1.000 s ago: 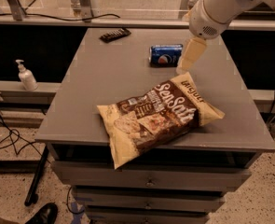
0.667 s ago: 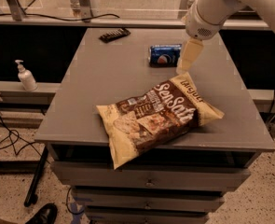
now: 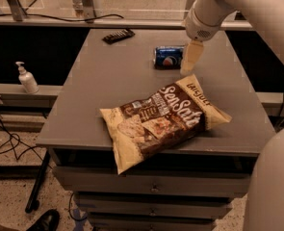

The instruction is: Place pepsi can upright

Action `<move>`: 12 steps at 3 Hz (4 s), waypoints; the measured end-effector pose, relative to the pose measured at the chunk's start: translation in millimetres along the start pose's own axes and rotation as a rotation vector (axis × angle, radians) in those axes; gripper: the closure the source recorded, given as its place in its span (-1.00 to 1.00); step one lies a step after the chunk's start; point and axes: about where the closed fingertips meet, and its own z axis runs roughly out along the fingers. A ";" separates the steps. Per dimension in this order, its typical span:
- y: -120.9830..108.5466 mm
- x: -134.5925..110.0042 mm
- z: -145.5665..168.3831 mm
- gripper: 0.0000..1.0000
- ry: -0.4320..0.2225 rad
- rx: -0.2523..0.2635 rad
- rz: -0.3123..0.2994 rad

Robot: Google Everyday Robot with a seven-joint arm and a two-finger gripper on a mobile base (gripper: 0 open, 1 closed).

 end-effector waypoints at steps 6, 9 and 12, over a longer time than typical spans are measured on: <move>-3.4 -34.5 79.4 0.28 -0.011 -0.154 -0.042; -32.0 -35.1 11.1 1.00 -0.322 -0.070 0.109; -62.0 -6.0 -37.3 1.00 -0.898 0.057 0.384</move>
Offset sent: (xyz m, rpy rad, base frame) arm 0.0336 0.0575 -0.0232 0.0134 0.0685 0.1130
